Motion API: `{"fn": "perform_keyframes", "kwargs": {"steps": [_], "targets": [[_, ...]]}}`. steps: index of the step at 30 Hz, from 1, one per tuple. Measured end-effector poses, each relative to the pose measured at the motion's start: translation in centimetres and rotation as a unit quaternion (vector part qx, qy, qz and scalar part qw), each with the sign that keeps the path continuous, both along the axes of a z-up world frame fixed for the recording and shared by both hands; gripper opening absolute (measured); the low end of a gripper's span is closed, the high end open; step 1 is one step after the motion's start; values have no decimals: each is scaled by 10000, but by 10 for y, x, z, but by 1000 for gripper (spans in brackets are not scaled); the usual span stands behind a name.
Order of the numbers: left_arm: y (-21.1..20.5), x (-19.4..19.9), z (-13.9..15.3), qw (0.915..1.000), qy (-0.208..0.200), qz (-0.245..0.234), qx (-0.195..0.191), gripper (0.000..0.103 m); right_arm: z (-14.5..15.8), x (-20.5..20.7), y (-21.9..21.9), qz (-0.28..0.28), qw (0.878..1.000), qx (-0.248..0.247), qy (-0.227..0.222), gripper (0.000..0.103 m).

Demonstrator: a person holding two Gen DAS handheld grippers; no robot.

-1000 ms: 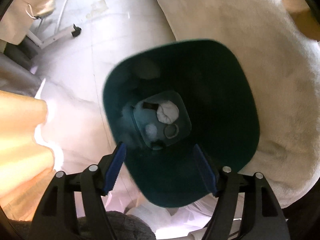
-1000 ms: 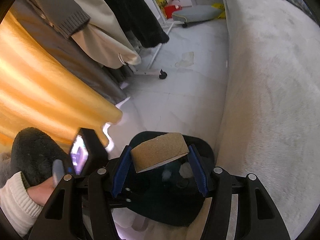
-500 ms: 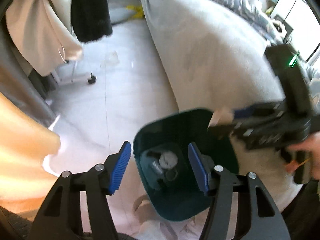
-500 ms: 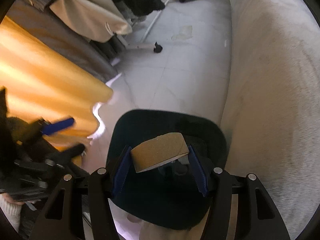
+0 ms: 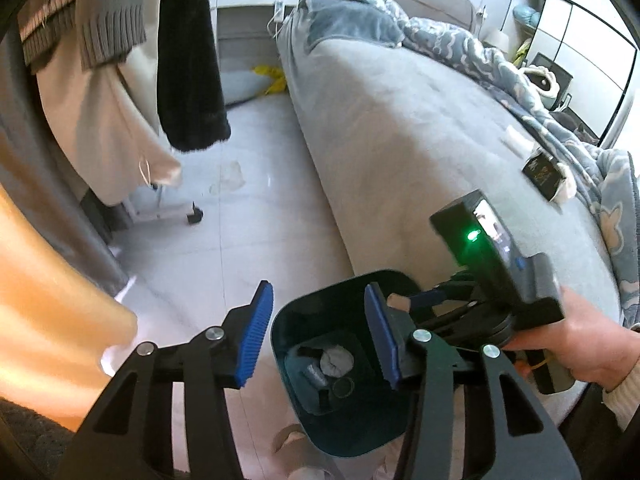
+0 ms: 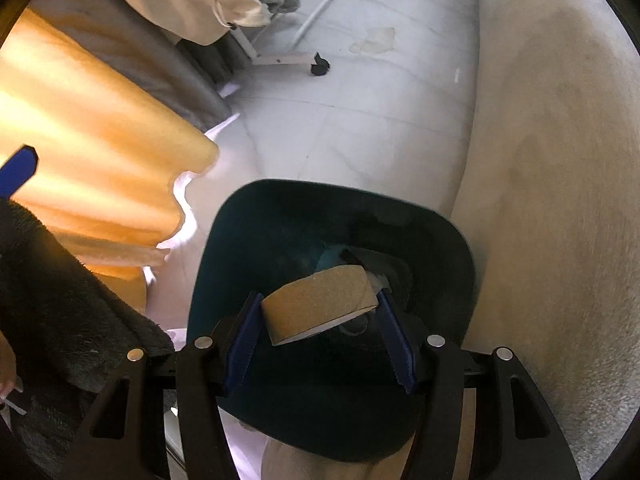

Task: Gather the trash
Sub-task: 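Open the right tool to drop the tape roll into the bin, then move both tools back over the bed toward the white ball and black packet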

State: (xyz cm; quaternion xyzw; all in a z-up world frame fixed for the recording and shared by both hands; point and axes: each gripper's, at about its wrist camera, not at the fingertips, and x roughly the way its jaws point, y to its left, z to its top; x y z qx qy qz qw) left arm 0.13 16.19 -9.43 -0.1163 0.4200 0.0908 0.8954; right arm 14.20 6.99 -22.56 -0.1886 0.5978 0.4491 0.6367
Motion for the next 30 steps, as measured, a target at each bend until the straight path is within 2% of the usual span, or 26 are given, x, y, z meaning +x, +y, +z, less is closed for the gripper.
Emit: {"fn": "perform_keyframes", "kwargs": {"steps": [8,9,11,16,19,22,27,30], "targets": [[-9,0,33,9996,-267,50,-1,50,2,-16,7,395,9990,-151,-170,61],[-11,0,37,9996,-275,45,4,50,2,-18,7,444,9986,-178,-215,63],[-15,1,45,9995,-314,10,-13,51,4,-19,4,466,9983,-175,-288,78],[-27,2,70,9981,-604,-58,52,54,15,-16,-11,317,9990,-21,-300,83],[-33,6,82,9974,-706,-98,61,56,29,-12,-23,242,9990,206,-325,83],[-48,12,96,9955,-799,-237,457,59,48,-10,-36,160,9978,508,-387,83],[-69,20,111,9918,-967,-431,716,63,82,-7,-57,12,9940,859,-674,83],[-83,26,117,9903,-1044,-554,737,63,100,-7,-75,-97,9907,1104,-788,83]]}}
